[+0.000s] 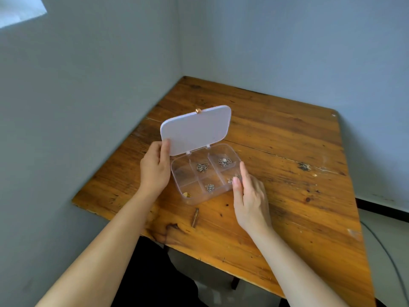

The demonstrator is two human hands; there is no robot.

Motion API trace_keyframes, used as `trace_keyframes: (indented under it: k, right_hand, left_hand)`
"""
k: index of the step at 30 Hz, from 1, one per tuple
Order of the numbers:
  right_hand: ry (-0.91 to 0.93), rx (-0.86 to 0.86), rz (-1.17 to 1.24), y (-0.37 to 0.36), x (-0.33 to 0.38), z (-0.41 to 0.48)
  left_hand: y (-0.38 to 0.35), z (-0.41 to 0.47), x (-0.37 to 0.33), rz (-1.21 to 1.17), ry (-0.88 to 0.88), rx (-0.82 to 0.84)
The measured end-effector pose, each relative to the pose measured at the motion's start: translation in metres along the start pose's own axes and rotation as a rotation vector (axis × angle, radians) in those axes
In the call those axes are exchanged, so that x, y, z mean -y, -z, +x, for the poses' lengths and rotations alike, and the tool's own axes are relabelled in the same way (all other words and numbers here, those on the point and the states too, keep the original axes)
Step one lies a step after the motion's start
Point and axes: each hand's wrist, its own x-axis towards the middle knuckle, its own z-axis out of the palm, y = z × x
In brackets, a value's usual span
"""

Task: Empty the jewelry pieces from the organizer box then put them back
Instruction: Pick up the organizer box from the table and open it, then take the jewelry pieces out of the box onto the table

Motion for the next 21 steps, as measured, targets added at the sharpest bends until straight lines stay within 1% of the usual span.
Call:
trace_keyframes:
  k: [3, 7, 10, 13, 14, 15, 17, 18, 19, 21]
  right_hand:
    - [-0.007, 0.013, -0.009, -0.001, 0.000, 0.001]
    - [-0.012, 0.023, -0.013, -0.002, -0.001, 0.001]
    - [-0.018, 0.031, -0.006, -0.002, -0.002, 0.002]
    - [-0.030, 0.034, 0.004, -0.001, 0.000, 0.001]
    - [-0.033, 0.034, 0.014, 0.000, 0.001, 0.001]
    - [-0.037, 0.034, 0.027, 0.001, 0.002, 0.001]
    - [-0.048, 0.048, 0.063, 0.004, 0.002, 0.003]
    - [-0.058, 0.060, 0.084, 0.005, 0.002, 0.004]
    - [-0.068, 0.074, 0.108, 0.006, 0.001, 0.004]
    - [-0.084, 0.100, 0.144, 0.009, 0.002, 0.006]
  left_hand:
    - [-0.001, 0.014, 0.005, -0.004, 0.167, 0.002]
    - [-0.003, 0.022, 0.008, -0.112, 0.377, 0.038]
    - [-0.002, 0.024, 0.011, -0.198, 0.484, 0.071]
    - [-0.001, 0.026, 0.010, -0.184, 0.526, 0.097]
    - [0.000, 0.026, 0.009, -0.138, 0.498, 0.080]
    - [0.001, 0.026, 0.006, -0.061, 0.431, 0.041]
    - [0.003, 0.022, -0.001, 0.118, 0.207, -0.063]
    - [0.004, 0.020, -0.004, 0.168, 0.075, -0.082]
    - [0.004, 0.017, -0.008, 0.188, -0.052, -0.061]
    - [-0.001, 0.015, -0.013, 0.235, -0.277, 0.086]
